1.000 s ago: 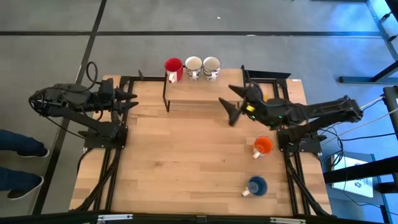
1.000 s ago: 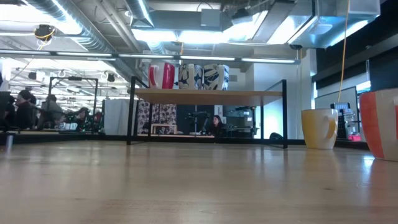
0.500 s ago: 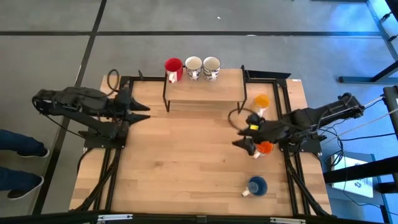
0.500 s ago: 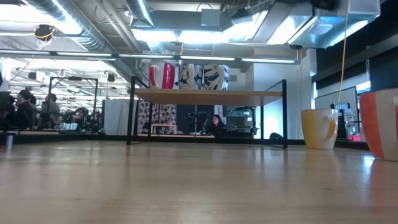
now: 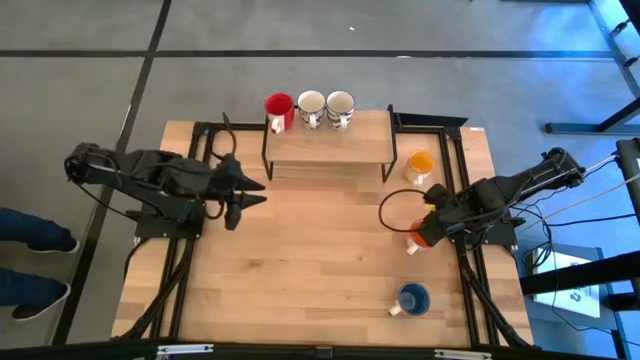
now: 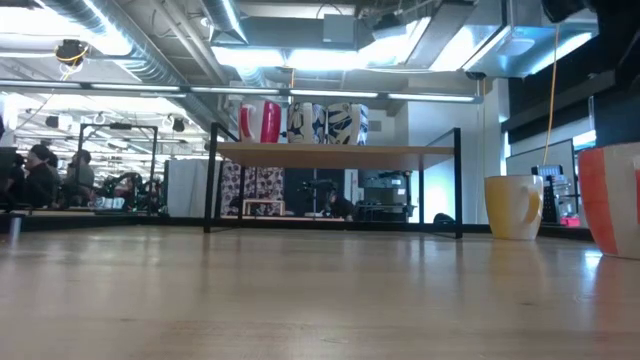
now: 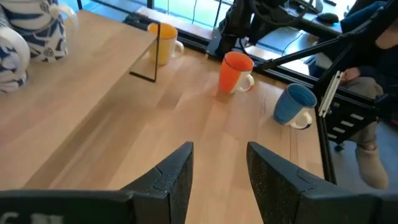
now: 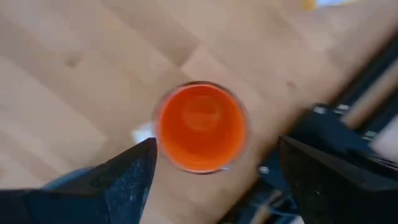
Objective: Place coffee mugs
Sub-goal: Put the orange cup on the shelf
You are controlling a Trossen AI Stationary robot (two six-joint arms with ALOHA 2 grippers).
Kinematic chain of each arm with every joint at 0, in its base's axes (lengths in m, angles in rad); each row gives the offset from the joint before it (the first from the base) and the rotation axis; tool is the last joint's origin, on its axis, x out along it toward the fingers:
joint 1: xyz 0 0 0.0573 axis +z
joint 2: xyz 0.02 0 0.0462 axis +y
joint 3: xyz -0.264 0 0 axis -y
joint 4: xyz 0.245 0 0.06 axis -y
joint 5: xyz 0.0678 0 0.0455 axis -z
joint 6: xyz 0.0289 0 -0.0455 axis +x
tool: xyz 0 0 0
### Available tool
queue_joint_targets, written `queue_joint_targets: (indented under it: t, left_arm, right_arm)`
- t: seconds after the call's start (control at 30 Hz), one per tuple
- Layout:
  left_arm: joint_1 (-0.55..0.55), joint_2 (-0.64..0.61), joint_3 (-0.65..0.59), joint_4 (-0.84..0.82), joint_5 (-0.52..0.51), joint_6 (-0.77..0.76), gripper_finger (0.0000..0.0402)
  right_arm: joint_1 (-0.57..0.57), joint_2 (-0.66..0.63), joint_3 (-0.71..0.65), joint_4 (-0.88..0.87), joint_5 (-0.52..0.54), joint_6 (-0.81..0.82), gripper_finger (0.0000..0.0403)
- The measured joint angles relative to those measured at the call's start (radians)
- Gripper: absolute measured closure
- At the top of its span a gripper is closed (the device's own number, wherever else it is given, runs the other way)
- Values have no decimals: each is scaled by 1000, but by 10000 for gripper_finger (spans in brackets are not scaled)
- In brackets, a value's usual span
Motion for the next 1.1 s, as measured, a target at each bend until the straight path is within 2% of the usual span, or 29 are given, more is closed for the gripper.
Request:
queue_joint_targets:
  t: [0.2, 0.4, 0.6, 0.83, 1.1]
  left_arm:
    - [0, 35, 0, 3, 6, -35, 257]
    - [-15, 48, 0, 6, 1, -48, 257]
    - [-28, 48, 0, 8, -5, -52, 257]
    - [-29, 48, 0, 8, -6, -52, 257]
    - [-29, 48, 0, 6, -4, -47, 257]
  right_arm:
    - [0, -36, -60, -44, 28, 3, 84]
    - [-1, -132, -235, 66, 0, 34, 84]
    - [-1, -156, -339, 183, -20, 67, 97]
    - [-1, -154, -419, 242, -26, 115, 163]
    - [-1, -154, -423, 270, -25, 111, 276]
